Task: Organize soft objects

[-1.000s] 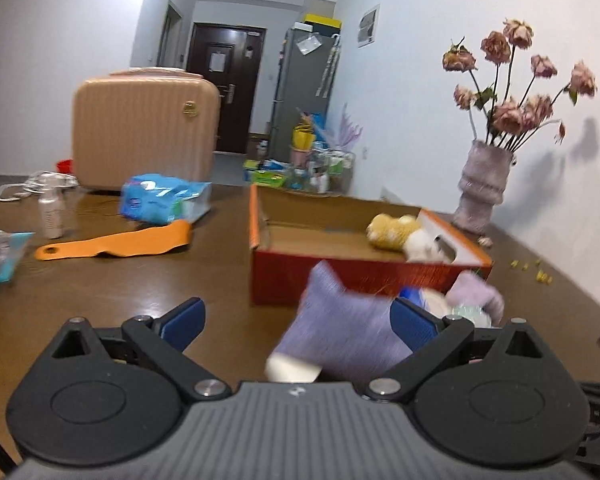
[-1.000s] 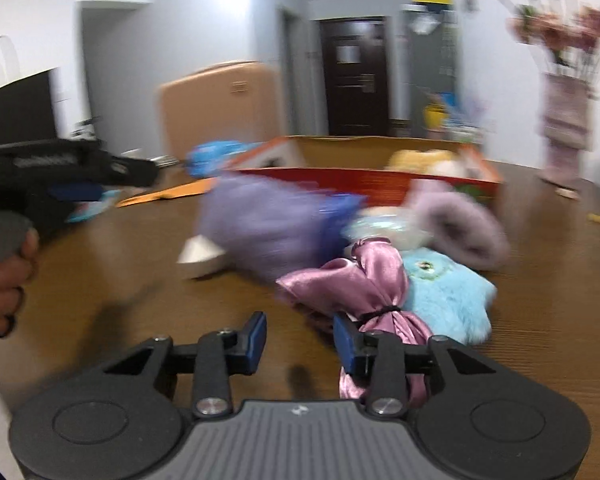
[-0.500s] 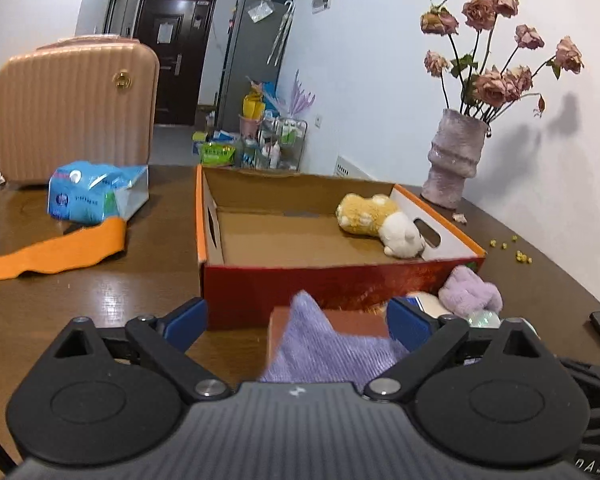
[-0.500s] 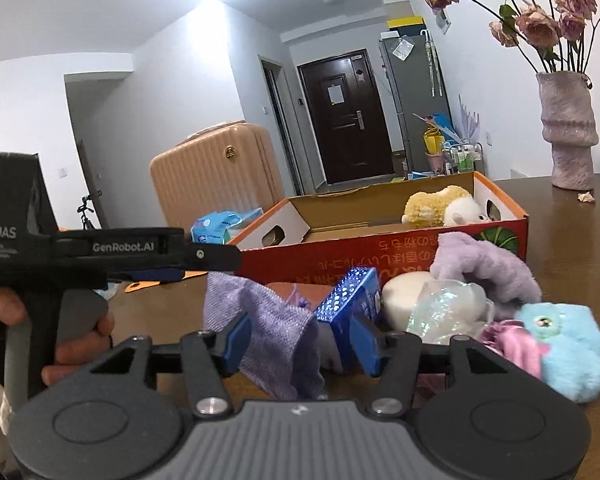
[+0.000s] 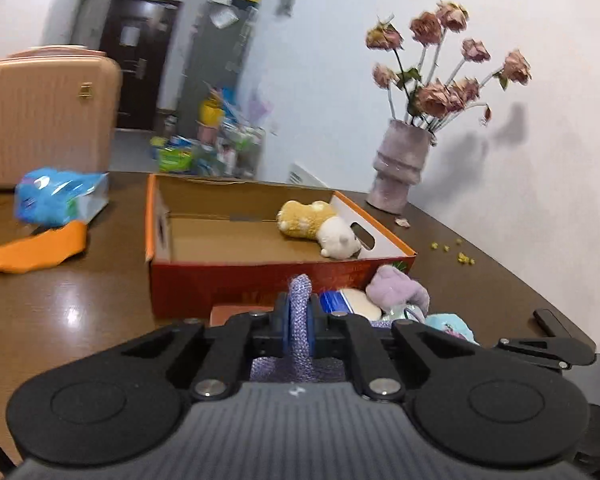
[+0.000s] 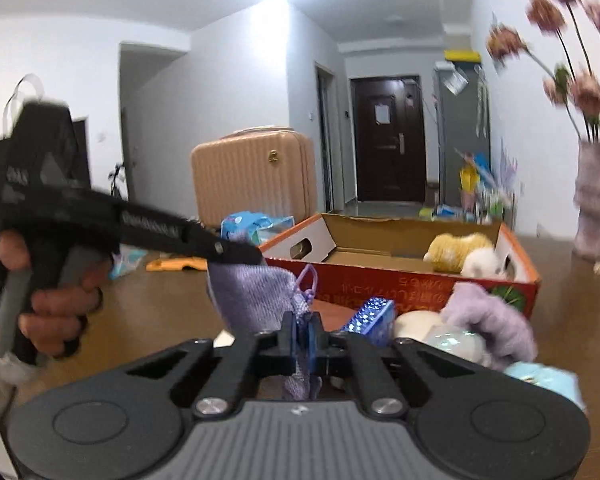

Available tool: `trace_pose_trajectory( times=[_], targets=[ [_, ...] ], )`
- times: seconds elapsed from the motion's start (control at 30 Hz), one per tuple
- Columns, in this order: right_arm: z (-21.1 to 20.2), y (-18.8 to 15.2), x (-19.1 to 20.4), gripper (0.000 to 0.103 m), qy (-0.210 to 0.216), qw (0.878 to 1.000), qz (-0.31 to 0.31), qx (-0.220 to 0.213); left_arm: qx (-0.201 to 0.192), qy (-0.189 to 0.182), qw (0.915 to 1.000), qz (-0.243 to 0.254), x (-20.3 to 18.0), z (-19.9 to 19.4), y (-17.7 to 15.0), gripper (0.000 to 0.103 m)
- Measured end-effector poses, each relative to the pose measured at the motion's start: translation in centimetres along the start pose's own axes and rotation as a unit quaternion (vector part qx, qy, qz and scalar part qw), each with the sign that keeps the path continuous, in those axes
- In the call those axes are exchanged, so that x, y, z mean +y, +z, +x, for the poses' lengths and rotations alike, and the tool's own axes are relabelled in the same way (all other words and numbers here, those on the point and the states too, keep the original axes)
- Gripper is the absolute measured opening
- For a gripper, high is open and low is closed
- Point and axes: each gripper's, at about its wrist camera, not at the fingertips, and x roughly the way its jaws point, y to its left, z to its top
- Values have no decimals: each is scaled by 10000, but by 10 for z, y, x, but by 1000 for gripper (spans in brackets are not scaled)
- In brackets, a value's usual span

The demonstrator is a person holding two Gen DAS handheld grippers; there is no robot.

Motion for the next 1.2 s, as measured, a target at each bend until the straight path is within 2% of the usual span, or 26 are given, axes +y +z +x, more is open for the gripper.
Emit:
trace_pose_trajectory(
  times=[0.13,0.2,0.23,0.3,0.33,0.37,0.5,0.6,0.67,0.73,0.8,0.83,0.87,0.93,1.0,1.13,1.17,1.2],
  targets=[
    [-23,-25,10,13,84,9994,-152,310,-169,341,9984,-422,-18,-36,-58,10],
    [-37,-39,13,20,138,9986,-19,503,-155,553,9968,-565,-27,-54,-86,10],
    [-45,-45,14,21,238,9979,104,600,-97,538,9965,-631,-29,-62,-98,11],
    [-58,-57,18,30,409,9961,308,724,42,540,9960,-712,-29,-76,-113,19],
    [-65,-62,20,35,463,9951,389,783,68,586,9955,-735,-30,-84,-120,31],
    [-73,-65,23,41,537,9941,482,811,62,615,9953,-745,-31,-93,-124,42],
    [-94,-66,28,47,731,9918,895,545,-50,554,9957,-739,-29,-115,-128,51],
    [-89,-63,25,58,442,9914,1195,314,-82,526,9952,-826,-25,-112,-123,55],
    [-73,-63,24,58,220,9905,1319,335,-82,493,9949,-873,-21,-104,-120,55],
    [-53,-63,20,58,88,9891,1428,344,-2,465,9944,-952,-17,-93,-115,53],
    [-39,-64,20,58,-1,9887,1432,444,120,336,9945,-982,-14,-85,-113,42],
    [-32,-64,22,57,-90,9892,1368,528,215,253,9949,-957,-14,-82,-114,27],
    [-26,-65,23,56,-177,9894,1301,623,348,234,9949,-917,-13,-77,-115,17],
    [-19,-69,28,52,-275,9905,1113,759,512,235,9943,-908,-11,-74,-120,15],
    [-19,-72,33,44,-422,9926,825,781,512,166,9944,-913,-10,-77,-124,12],
    [-22,-77,46,38,-636,9944,342,771,493,114,9955,-798,-12,-81,-127,10],
    [-22,-77,49,34,-652,9945,254,777,491,94,9957,-776,-13,-81,-127,9],
    [-23,-76,51,21,-590,9947,236,807,478,73,9960,-757,-14,-82,-126,9]
  ],
)
